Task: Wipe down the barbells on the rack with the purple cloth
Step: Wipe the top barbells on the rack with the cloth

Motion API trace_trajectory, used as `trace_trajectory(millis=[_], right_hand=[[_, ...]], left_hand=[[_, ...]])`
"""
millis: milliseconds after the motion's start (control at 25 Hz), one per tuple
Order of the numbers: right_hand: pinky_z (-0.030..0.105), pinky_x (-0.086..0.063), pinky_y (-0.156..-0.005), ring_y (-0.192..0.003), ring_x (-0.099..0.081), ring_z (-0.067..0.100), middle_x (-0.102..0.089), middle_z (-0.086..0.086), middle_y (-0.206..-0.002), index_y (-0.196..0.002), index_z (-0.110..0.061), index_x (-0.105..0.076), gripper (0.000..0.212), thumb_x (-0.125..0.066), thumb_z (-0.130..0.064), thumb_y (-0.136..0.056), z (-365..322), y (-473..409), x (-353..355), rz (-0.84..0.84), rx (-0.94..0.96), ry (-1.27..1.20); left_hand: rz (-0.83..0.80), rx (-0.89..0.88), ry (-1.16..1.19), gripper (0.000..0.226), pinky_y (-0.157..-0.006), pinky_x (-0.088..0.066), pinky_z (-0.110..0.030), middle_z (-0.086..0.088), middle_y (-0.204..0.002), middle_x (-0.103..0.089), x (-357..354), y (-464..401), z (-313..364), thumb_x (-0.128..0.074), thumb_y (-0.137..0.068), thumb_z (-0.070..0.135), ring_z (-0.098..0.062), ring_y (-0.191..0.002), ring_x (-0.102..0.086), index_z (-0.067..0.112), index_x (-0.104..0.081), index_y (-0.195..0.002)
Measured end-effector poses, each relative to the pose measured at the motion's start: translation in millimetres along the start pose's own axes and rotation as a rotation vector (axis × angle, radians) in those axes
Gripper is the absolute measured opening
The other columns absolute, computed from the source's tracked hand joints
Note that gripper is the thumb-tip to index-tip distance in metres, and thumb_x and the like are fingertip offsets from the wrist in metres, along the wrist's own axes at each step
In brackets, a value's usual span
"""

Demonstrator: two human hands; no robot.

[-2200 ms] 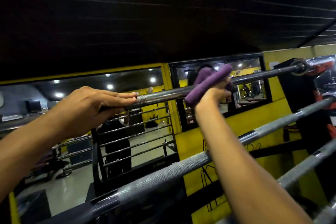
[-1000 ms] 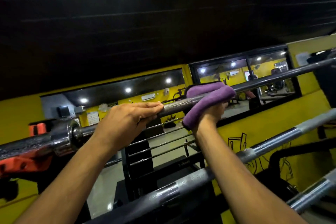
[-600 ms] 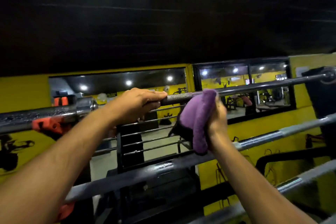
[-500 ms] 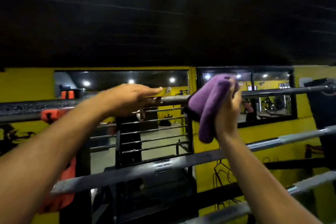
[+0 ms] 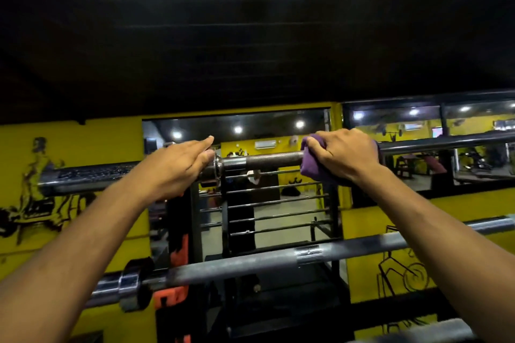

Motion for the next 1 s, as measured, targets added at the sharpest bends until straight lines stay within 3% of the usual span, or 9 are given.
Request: trace_trajectory(millis=[80, 200, 320, 400, 520, 680, 800, 920, 1000], right_hand=[[0.027, -0.03, -0.057, -0.068, -0.055, 0.017, -0.062, -0.005, -0.077, -0.101, -0.03, -0.071, 0.056, -0.023, -0.06, -0.103, -26.7, -5.5, 1.2, -0.005, -0.013, 0.02], [0.034, -0.04, -0.07, -0.081, -0.068, 0.027, -0.073, 0.003, -0.086, -0.096, -0.023, -0.069, 0.051, -0.031, -0.056, -0.103, -97.2, -14.2, -5.9, 0.044, 0.068, -0.022], [0.037, -0.033, -0.069, -0.078, -0.069, 0.028, -0.074, 0.002, -0.087, -0.09, -0.024, -0.059, 0.041, -0.034, -0.054, -0.103, -151.4, -17.8, -12.4, 0.109, 0.245, -0.059], [0.036, -0.034, -0.067, -0.076, -0.067, 0.026, -0.073, -0.001, -0.088, -0.091, -0.026, -0.055, 0.039, -0.033, -0.056, -0.103, -133.5, -15.9, -14.1, 0.129, 0.345, -0.038], [0.037, -0.045, -0.071, -0.073, -0.066, 0.027, -0.071, 0.001, -0.085, -0.09, -0.026, -0.055, 0.042, -0.031, -0.058, -0.103, -51.6, -6.2, -8.8, 0.106, 0.249, -0.033], [0.032, -0.032, -0.063, -0.065, -0.063, 0.027, -0.067, 0.004, -0.072, -0.084, -0.024, -0.061, 0.051, -0.029, -0.06, -0.102, 9.1, 10.2, -2.0, 0.15, 0.069, 0.038], [0.031, -0.036, -0.063, -0.068, -0.064, 0.025, -0.069, 0.002, -0.073, -0.086, -0.023, -0.068, 0.052, -0.034, -0.06, -0.1, -44.1, -3.8, -5.4, 0.151, 0.017, 0.035], [0.036, -0.037, -0.071, -0.07, -0.066, 0.025, -0.072, 0.0, -0.077, -0.087, -0.025, -0.064, 0.042, -0.038, -0.055, -0.101, -121.3, -9.8, -14.3, 0.16, 0.147, -0.055], [0.037, -0.038, -0.071, -0.071, -0.065, 0.025, -0.073, -0.001, -0.084, -0.091, -0.024, -0.062, 0.039, -0.038, -0.053, -0.102, -139.8, -11.8, -12.2, 0.181, 0.238, -0.081]], left_hand=[[0.002, -0.015, -0.028, 0.055, -0.113, -0.029, -0.039, 0.006, -0.159, -0.034, -0.9, 0.9, 2.4, -0.021, -0.104, 0.052, -0.017, -0.145, -0.033, 0.035, -0.024, -0.156], [0.012, -0.045, -0.023, 0.054, -0.11, -0.032, -0.041, 0.005, -0.157, -0.038, -0.1, -1.0, 3.0, -0.022, -0.104, 0.052, -0.018, -0.141, -0.039, 0.035, -0.028, -0.155], [-0.016, -0.065, 0.009, 0.055, -0.106, -0.035, -0.039, 0.007, -0.155, -0.04, 1.0, -1.3, 2.1, -0.022, -0.102, 0.054, -0.019, -0.132, -0.048, 0.036, -0.029, -0.154], [-0.026, -0.086, 0.023, 0.055, -0.101, -0.036, -0.036, 0.009, -0.154, -0.04, 1.6, -1.3, 1.5, -0.024, -0.102, 0.054, -0.018, -0.133, -0.046, 0.037, -0.026, -0.154], [-0.019, -0.109, 0.077, 0.056, -0.092, -0.035, -0.03, 0.012, -0.152, -0.041, 1.1, 1.6, -4.0, -0.024, -0.099, 0.055, -0.014, -0.133, -0.043, 0.042, -0.025, -0.154], [-0.012, -0.135, 0.097, 0.065, -0.093, -0.037, -0.032, 0.015, -0.145, -0.045, -5.5, -2.9, -11.2, -0.018, -0.094, 0.073, -0.011, -0.13, -0.044, 0.044, -0.028, -0.152], [-0.007, -0.145, 0.107, 0.069, -0.098, -0.042, -0.039, 0.016, -0.141, -0.048, -5.0, -4.3, -13.6, -0.016, -0.089, 0.075, -0.008, -0.124, -0.046, 0.046, -0.031, -0.15], [0.019, -0.118, 0.141, 0.057, -0.099, -0.044, -0.042, 0.012, -0.14, -0.052, -2.4, -2.9, -12.6, -0.027, -0.096, 0.066, -0.008, -0.117, -0.048, 0.045, -0.035, -0.148], [0.021, -0.085, 0.154, 0.055, -0.101, -0.043, -0.041, 0.012, -0.143, -0.052, 0.4, -2.3, -11.9, -0.03, -0.095, 0.063, -0.011, -0.124, -0.049, 0.046, -0.038, -0.147]])
Point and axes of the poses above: each hand's wrist, its own y-axis away from the middle knuckle, its own x-axis out of the back of the hand, z = x × y, the point moved 2 cm from there along -y, towards the middle knuckle
